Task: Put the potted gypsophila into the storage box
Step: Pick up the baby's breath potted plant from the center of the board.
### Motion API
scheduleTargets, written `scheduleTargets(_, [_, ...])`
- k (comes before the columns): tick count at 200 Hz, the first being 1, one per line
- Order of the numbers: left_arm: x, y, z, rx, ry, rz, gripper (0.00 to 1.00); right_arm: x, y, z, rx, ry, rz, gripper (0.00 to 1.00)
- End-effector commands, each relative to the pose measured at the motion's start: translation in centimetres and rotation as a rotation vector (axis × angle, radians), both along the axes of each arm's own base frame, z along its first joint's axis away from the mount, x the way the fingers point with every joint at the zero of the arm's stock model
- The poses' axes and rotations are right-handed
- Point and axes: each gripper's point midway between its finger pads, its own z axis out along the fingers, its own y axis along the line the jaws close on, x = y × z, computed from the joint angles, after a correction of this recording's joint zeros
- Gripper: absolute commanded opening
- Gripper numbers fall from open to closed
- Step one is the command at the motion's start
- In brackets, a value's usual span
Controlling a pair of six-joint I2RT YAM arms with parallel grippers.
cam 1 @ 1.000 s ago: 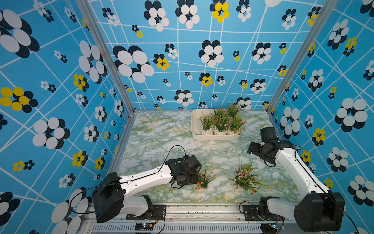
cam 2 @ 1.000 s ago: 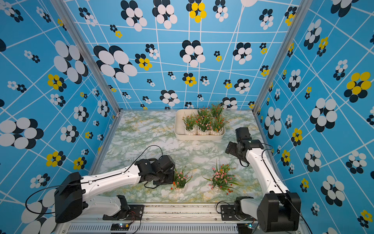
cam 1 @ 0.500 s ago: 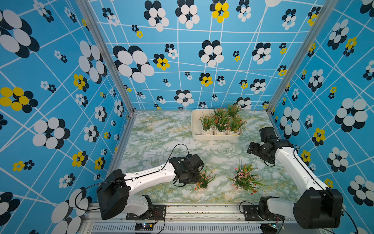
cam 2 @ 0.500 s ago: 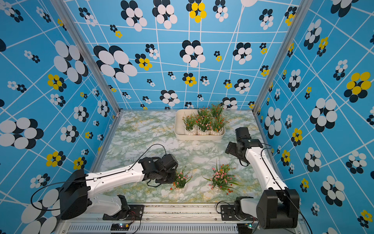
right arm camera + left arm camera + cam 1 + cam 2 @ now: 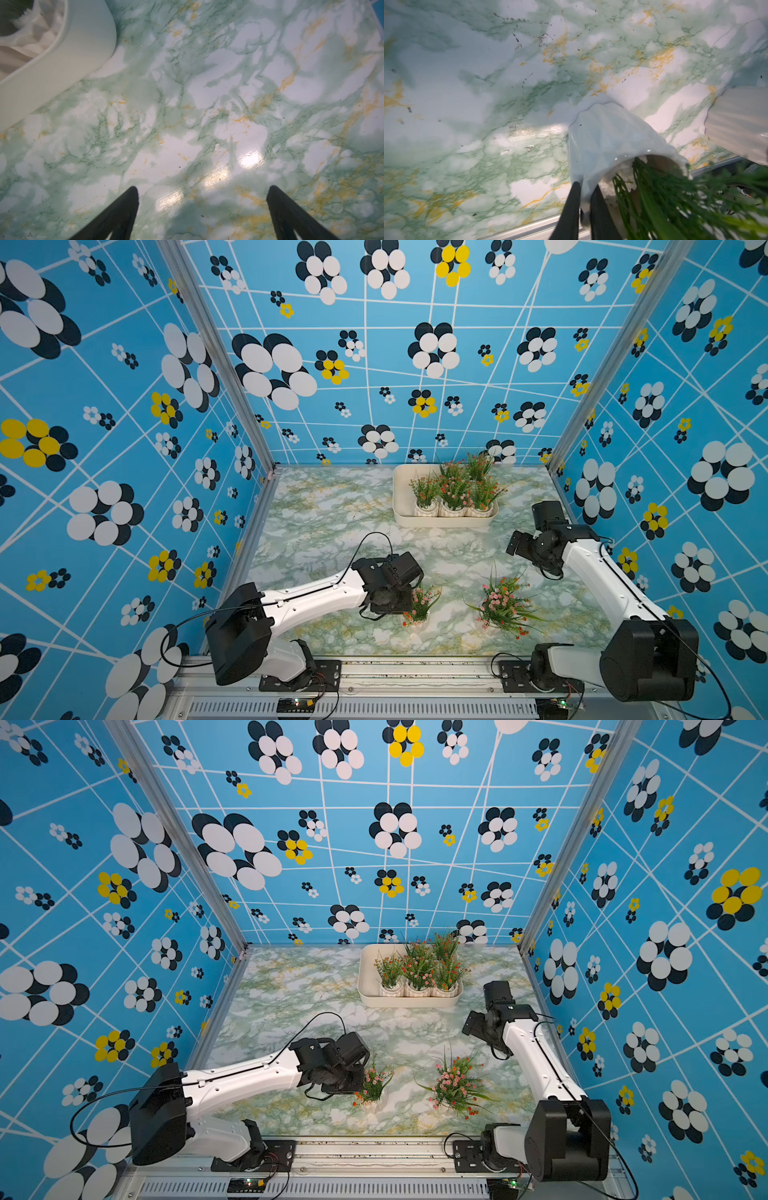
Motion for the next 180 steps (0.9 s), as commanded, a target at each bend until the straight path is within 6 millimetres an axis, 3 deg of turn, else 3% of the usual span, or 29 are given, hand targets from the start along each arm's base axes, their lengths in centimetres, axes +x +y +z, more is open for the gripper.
scheduleTargets(1, [0.4, -0.4, 0.7, 0.005, -0.009, -0.017, 0.06, -0.1, 0.0, -0.7, 0.010, 0.012, 0.009, 0.99])
scheduleTargets(19, [0.6, -0.5, 0.9, 0.005, -0.010, -0.016, 0.00, -0.1, -0.1, -0.8, 0.014, 0.015, 0.008, 0.99])
scheduleTargets(57, [1.5, -0.6, 2.0, -0.021, -0.012, -0.011, 0.00, 0.1, -0.3, -0.6, 0.018, 0.011, 0.006, 0.99])
scheduleTargets(83, [3.4, -0.2, 3.5, -0.074, -0.024, 0.018, 0.00, 0.4, -0.5, -0.5, 0.026, 0.009, 0.006, 0.99])
scheduleTargets(118, [8.7, 1.2, 7.3, -0.133, -0.088, 0.043, 0.00, 0.8, -0.4, -0.9, 0.039, 0.016, 0.008, 0.99])
scheduleTargets(152, [15.1, 2.5, 11.3, -0.141, -0.166, 0.049, 0.00, 1.2, 0.1, -1.3, 0.068, 0.029, 0.014, 0.99])
scheduleTargets(180, [20.4, 3.3, 13.4, -0.142, -0.214, 0.075, 0.00, 1.7, 0.4, -1.0, 0.083, 0.029, 0.023, 0.99])
